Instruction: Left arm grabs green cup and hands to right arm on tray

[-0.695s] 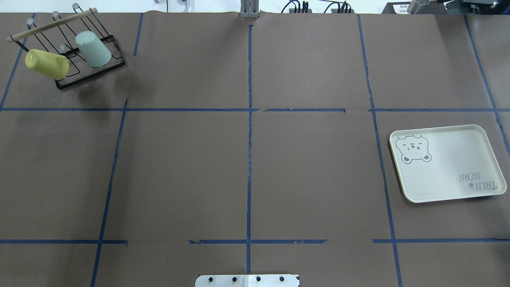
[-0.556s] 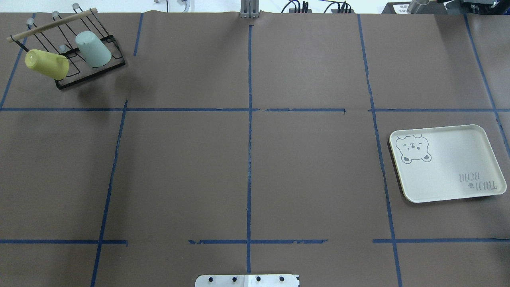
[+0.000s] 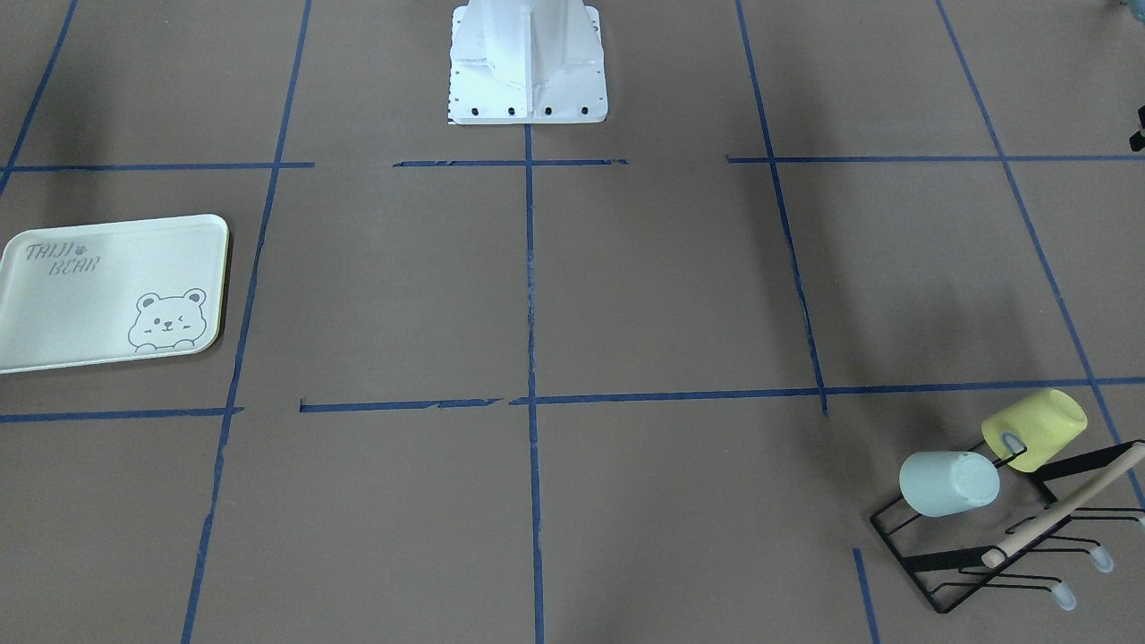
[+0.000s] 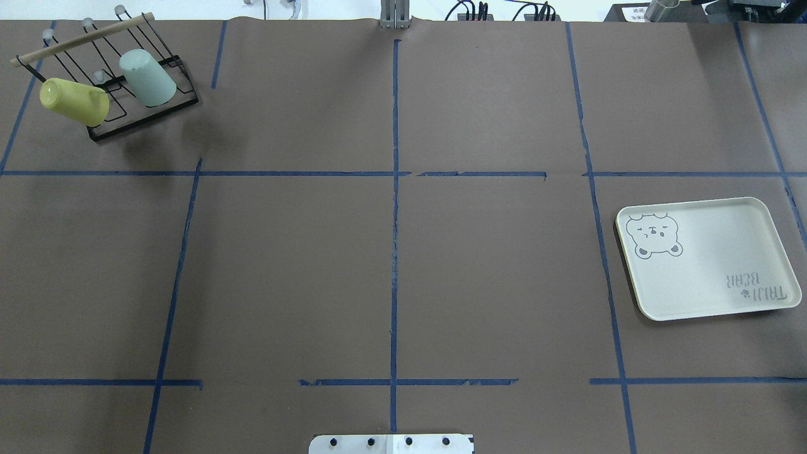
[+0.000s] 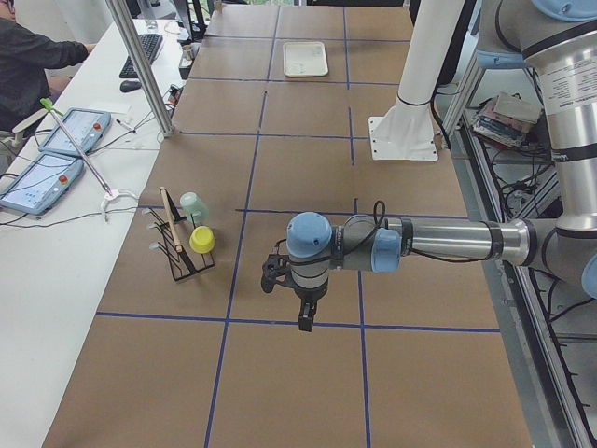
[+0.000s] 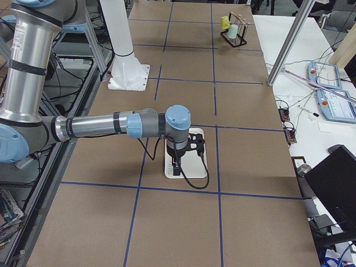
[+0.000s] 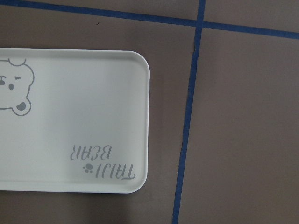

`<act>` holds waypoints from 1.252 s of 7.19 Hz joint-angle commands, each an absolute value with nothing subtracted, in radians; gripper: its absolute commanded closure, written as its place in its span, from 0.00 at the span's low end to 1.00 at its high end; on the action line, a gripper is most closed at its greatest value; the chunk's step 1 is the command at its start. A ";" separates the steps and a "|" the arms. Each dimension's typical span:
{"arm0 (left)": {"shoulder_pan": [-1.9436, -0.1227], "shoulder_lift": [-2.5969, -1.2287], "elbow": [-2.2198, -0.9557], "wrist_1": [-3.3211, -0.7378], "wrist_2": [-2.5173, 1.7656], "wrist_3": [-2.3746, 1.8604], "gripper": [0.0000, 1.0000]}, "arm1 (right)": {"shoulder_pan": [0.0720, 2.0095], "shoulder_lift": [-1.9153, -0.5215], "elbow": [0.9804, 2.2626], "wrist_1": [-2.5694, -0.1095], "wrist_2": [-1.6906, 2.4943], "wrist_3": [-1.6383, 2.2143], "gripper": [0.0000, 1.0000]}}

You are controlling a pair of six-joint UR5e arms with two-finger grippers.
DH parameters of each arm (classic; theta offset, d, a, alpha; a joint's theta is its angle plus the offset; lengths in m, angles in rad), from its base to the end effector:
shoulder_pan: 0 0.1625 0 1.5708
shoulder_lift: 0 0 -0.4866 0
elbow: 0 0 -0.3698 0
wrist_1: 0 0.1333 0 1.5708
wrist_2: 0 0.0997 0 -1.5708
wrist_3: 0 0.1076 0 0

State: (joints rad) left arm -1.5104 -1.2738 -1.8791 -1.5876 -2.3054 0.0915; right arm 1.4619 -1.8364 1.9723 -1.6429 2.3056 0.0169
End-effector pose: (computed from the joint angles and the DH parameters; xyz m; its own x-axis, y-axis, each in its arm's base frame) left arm -0.0412 -0.3324 0.7006 0.7310 0.1545 -0.6647 -0.1277 0.9878 0.0892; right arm 0.0235 -0.3479 0.6553 0.7347 -0.1063 0.6701 0.0961 0.9940 0.0524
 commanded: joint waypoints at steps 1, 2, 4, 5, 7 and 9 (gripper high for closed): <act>-1.509 -1.342 -1.876 -1.617 -2.307 0.084 0.00 | 1.462 -1.829 1.967 -1.643 2.306 0.017 0.00; -1.509 -1.414 -1.855 -1.653 -2.303 0.086 0.00 | 1.462 -1.829 1.967 -1.643 2.306 0.017 0.00; -1.506 -1.583 -1.798 -1.669 -2.309 0.048 0.00 | 1.462 -1.827 1.967 -1.643 2.306 0.017 0.00; -1.505 -1.632 -1.787 -1.670 -2.313 -0.050 0.00 | 1.462 -1.827 1.965 -1.643 2.306 0.017 0.00; -1.441 -1.734 -1.766 -1.704 -2.316 -0.273 0.00 | 1.462 -1.827 1.965 -1.643 2.306 0.017 0.00; -1.307 -1.854 -1.731 -1.784 -2.307 -0.512 0.00 | 1.462 -1.825 1.967 -1.643 2.306 0.017 0.00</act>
